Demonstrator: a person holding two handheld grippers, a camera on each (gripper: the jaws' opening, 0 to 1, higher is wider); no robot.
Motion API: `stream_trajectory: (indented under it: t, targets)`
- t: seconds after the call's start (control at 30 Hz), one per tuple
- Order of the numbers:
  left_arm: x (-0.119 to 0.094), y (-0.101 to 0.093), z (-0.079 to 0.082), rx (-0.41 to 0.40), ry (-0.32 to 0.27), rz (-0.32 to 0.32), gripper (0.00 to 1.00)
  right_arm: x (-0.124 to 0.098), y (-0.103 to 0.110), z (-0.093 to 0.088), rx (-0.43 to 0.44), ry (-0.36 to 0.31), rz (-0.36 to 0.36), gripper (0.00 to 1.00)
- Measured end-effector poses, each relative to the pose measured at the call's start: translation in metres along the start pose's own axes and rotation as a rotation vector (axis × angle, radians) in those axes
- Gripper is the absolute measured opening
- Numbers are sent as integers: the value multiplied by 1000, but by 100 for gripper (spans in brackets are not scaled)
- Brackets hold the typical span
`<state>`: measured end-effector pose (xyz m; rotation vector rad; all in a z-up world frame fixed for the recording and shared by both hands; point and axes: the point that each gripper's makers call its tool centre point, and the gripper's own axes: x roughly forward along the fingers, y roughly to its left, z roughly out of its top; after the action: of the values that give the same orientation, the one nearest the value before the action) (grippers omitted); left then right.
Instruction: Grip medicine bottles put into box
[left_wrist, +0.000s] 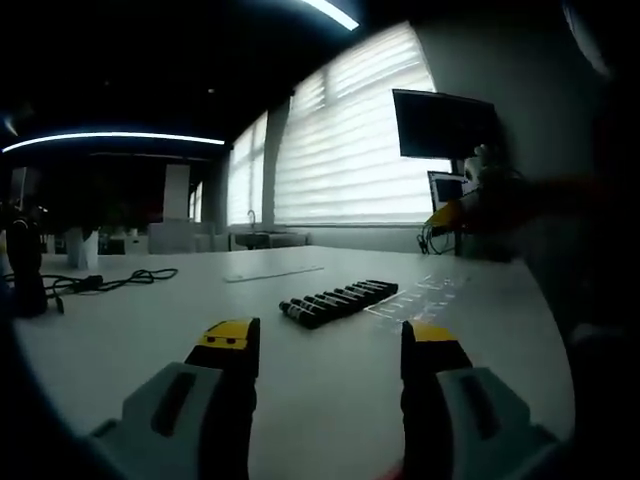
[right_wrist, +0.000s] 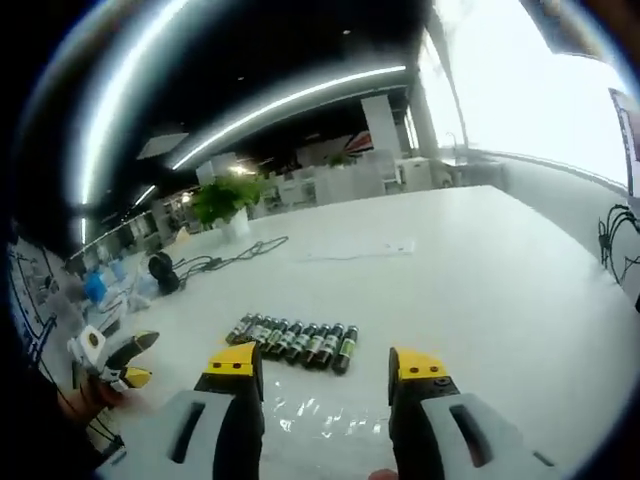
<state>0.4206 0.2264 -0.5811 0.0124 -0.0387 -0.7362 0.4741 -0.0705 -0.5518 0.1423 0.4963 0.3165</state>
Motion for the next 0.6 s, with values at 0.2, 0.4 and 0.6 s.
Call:
stream_trajectory:
  t: [0.2, 0.4, 0.6]
  targets:
    - [1, 0, 0, 6, -1, -5, 50, 35, -6, -10, 67, 118, -62, 29]
    - [0, 1, 3, -1, -14, -11, 51, 60, -6, -16, 88, 187, -92, 28]
    - [0, 2, 3, -19, -21, -17, 51, 80, -16, -24, 115, 244, -125, 22]
